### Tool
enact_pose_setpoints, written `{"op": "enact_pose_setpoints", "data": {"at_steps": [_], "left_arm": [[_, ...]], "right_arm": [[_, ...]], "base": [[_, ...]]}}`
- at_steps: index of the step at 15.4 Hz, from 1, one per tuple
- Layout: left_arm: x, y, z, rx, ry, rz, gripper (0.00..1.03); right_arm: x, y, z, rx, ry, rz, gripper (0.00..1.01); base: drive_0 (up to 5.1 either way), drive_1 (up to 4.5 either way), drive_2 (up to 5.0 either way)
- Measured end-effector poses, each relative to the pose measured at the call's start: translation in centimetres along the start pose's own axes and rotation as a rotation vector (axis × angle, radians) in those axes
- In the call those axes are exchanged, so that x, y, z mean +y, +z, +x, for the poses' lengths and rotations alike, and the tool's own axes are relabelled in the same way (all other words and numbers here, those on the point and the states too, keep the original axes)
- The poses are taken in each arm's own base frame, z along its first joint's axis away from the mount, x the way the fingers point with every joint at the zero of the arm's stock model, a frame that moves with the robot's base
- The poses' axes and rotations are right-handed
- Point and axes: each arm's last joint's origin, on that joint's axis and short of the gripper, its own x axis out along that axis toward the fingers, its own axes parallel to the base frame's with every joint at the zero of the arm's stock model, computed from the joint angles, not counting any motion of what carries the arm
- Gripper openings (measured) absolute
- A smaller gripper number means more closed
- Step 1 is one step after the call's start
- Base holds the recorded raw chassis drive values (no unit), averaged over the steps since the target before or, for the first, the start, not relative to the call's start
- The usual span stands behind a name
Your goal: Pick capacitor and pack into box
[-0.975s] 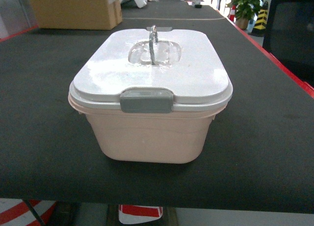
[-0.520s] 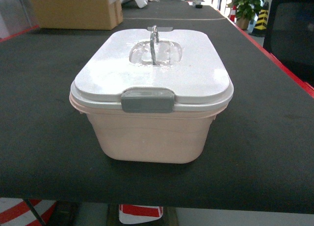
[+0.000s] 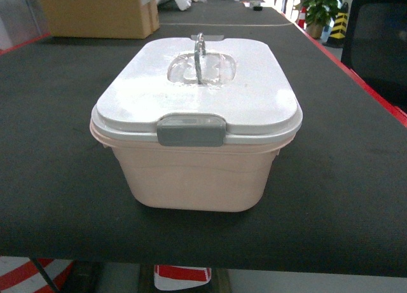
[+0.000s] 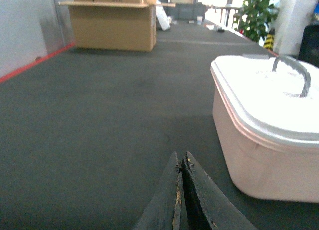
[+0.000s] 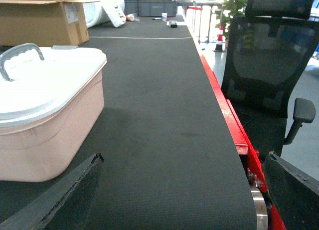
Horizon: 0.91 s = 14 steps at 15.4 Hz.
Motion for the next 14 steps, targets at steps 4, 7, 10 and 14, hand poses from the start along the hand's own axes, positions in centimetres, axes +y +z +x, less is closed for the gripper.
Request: {"op": "enact_pose_setpoints", "data": {"at_steps": [4, 7, 10, 14], "left_arm": [[0.0, -0.5, -0.6, -0.014, -0.001, 0.0, 0.02], [0.0, -0.7, -1.0, -0.002, 0.0, 0.0, 0.02], [0.0, -0.8, -1.9, -0.004, 0.001, 0.002, 0.02], [0.0, -0.9, -1.9, 0.0, 0.001, 0.002, 0.41]], "right_arm": [[0.0, 0.0, 0.0, 0.0, 0.0, 0.0, 0.98], [0.0, 0.0, 0.0, 0.0, 0.0, 0.0, 0.98], [0.0, 0.0, 0.0, 0.0, 0.0, 0.0, 0.98], [0.0, 0.0, 0.0, 0.0, 0.0, 0.0, 0.98]], "base": [[0.0, 0.0, 0.0], [0.0, 0.0, 0.0], [0.0, 0.0, 0.0], [0.0, 0.0, 0.0]]}}
